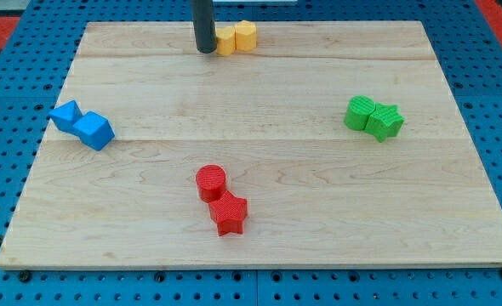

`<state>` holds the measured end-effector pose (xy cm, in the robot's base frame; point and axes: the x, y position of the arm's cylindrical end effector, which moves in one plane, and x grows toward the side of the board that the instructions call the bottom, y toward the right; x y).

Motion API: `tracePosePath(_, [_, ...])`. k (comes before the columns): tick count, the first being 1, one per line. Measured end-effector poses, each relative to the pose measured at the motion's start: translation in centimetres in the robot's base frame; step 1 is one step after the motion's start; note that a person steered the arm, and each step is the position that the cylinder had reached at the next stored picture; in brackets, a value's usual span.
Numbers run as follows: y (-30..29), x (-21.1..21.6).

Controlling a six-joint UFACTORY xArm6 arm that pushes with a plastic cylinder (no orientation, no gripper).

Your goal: Slide the yellow heart into the hexagon

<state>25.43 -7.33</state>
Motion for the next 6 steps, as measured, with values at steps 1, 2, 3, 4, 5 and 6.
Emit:
tracePosePath(1, [0.00, 0.01])
tracePosePath(2, [0.00, 0.01])
tracePosePath(3, [0.03, 0.01])
tracePosePath(4, [0.05, 0.01])
tracePosePath(5, [0.06, 0.01])
tracePosePath(6, [0.28, 0.44])
